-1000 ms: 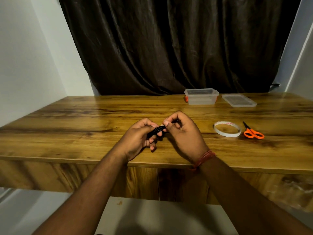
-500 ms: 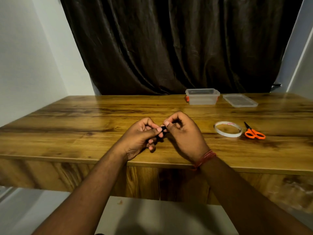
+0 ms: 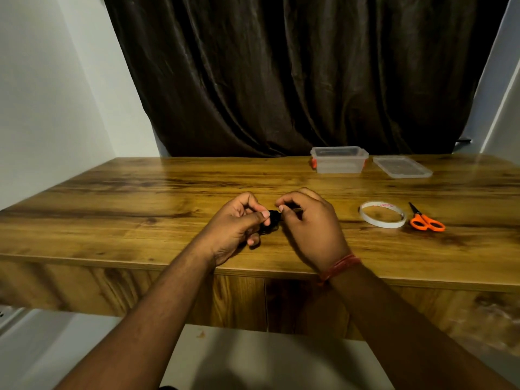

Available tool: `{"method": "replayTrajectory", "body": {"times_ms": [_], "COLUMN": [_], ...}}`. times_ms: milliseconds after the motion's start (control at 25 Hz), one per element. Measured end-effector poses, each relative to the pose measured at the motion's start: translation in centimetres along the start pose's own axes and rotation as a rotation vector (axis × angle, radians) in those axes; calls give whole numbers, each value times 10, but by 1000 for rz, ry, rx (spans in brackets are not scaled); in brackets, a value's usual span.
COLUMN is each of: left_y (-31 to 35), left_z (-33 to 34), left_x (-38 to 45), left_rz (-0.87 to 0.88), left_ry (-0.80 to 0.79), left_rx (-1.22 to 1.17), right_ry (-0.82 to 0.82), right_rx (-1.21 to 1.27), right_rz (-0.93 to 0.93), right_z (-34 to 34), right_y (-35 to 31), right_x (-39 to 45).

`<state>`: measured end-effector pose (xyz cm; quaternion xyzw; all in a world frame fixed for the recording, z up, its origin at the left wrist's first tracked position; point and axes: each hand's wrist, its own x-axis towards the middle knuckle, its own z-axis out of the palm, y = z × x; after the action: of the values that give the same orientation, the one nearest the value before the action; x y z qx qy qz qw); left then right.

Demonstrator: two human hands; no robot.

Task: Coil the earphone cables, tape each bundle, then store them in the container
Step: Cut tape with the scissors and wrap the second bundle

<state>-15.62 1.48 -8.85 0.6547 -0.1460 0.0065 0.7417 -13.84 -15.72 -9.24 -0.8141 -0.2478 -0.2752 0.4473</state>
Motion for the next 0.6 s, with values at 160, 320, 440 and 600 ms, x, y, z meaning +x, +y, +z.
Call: {"method": "replayTrajectory", "body": {"times_ms": [160, 320, 440, 600], "left_y": [0, -2, -3, -5], "left_z": [3, 3, 4, 4], "left_x": [-1, 0, 1, 2], "left_rz": [15, 30, 37, 42], "left_ry": [3, 8, 17, 22], "left_rx": [34, 63, 86, 98], "right_ry": [-7, -1, -15, -40], "right_rx": [-233, -375, -412, -488], "right_rz": [-124, -167, -162, -175], "right_z": [3, 5, 4, 3], "right_y": [-2, -5, -7, -10], "right_x": [-5, -8, -9, -10]}}
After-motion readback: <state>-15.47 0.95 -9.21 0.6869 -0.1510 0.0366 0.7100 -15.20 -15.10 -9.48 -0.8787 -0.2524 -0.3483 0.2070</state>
